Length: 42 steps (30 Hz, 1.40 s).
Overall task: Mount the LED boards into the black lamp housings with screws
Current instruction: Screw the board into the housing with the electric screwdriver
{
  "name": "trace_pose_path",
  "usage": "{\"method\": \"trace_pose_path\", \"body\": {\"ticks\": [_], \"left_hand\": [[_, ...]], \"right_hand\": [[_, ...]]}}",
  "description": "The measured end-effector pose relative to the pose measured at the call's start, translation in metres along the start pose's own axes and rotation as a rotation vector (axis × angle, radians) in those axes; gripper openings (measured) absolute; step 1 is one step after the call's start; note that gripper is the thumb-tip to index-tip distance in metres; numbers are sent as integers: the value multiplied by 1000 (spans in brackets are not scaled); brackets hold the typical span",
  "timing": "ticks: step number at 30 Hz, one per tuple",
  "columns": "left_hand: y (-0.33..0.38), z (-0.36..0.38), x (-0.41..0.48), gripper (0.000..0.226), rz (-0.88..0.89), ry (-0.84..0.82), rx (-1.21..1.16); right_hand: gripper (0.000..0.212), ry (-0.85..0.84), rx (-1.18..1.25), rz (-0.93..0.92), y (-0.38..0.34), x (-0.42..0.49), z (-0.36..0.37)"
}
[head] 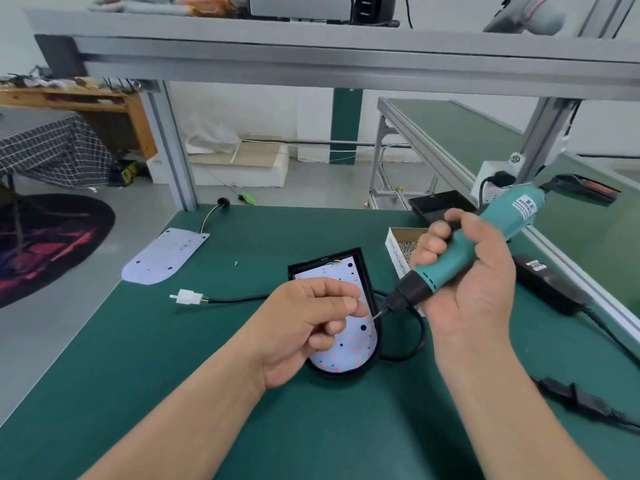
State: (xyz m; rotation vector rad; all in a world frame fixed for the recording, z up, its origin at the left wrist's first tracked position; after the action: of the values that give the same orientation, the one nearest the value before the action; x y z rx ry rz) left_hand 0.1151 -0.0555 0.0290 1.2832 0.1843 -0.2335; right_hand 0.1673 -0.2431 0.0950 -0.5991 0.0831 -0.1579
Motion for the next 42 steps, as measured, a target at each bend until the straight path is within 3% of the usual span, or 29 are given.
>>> {"method": "trace_pose_path", "body": {"ticks": [8,15,21,26,42], "left_hand": [[5,0,-1,17,51,-1,-5],[0,3,-1,5,3,2,-46],[-1,2,-1,8,80,42,67],[-7,4,-1,18,52,16,66],[-20,13,-1,17,-14,-24,18]], "right_hand": [[9,-6,50,-76,-11,-6,-6],[5,-4,110,-101,-15,-5,-8],[4,0,139,-98,-17,-4,-10],[3,14,139,-99,-17,-3,-11],[4,-13,114,-109,-16,-5,-7]]}}
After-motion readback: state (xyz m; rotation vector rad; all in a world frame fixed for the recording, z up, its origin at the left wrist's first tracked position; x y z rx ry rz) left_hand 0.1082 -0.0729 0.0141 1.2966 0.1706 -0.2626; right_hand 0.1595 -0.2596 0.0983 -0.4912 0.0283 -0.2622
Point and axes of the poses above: each hand's wrist, its own x-axis towards the middle knuckle, its own z-axis out of the palm, y = z × x, the point moved 8 cm from there along x, towards the middle knuckle, and after that the axes turned 9 degrees about y, right-handed, at the moved point
